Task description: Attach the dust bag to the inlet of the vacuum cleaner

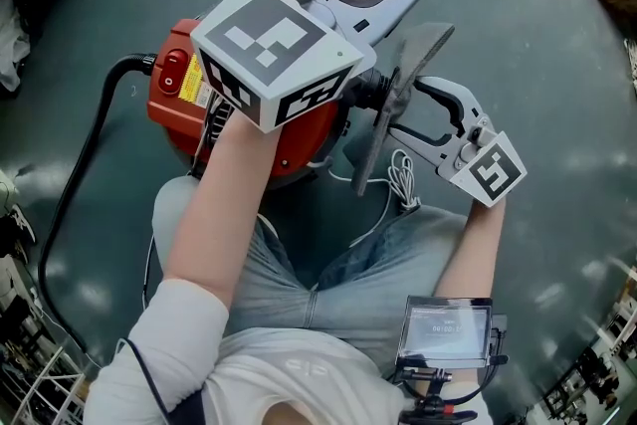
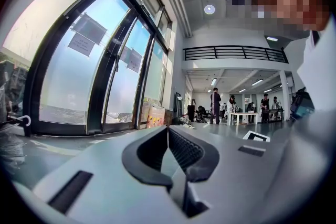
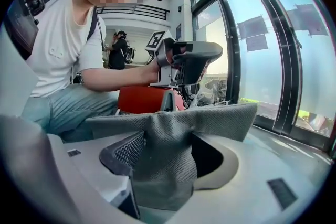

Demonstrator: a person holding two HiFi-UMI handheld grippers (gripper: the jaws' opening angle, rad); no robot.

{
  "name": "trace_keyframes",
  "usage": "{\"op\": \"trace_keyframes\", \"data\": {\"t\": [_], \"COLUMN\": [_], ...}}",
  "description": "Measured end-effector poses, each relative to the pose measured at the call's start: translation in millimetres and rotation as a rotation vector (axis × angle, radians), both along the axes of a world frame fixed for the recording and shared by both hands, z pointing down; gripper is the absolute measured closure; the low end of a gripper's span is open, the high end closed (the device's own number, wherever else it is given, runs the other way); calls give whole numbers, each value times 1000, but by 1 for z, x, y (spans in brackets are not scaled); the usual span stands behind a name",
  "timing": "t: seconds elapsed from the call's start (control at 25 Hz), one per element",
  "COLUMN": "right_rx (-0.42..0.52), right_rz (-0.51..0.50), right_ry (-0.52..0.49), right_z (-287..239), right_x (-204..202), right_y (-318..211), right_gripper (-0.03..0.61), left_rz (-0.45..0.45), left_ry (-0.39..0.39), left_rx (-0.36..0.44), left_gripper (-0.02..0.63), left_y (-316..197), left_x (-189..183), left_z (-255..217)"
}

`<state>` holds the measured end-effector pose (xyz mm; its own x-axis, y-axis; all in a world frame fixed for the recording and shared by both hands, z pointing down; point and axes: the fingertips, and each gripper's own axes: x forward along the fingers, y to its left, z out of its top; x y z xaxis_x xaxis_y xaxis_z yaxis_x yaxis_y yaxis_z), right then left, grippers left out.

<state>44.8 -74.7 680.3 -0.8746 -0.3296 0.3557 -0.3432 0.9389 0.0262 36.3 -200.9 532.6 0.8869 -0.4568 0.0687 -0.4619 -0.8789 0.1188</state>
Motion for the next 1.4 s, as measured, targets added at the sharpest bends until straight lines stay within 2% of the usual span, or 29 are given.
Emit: {"op": "trace_keyframes", "data": {"t": [0.28,0.48,0.6,0.72,0.96,1.12,1.28,1.4], "right_rx": [-1,-86,-88,-87,-54,-74,-167,-139], "right_rz": [-8,20,11,23,8,33,18,15], "right_ry": [-6,-58,-18,32,60,30,-49,-22], "right_z": [-1,3,14,20,15,15,15,17], "right_x": [-13,-1,9,-2,-14,-15,2,0], "right_y": [-1,1,1,-2,-2,-5,-1,-1], "right_gripper": [284,282,281,281,276,276,276,276], "left_rz": [10,3,-1,0,1,5,-5,-1], "left_ry": [-3,-2,-3,-4,-6,-8,-4,-6], "left_rx": [-3,-5,-2,-2,-3,-5,-4,-4], "left_gripper": [598,598,598,598,598,598,598,598], "left_y": [2,1,0,0,1,1,0,0], "left_x": [1,-2,-2,-2,-1,-1,-3,-3], "left_z": [2,3,1,2,2,4,4,4]}}
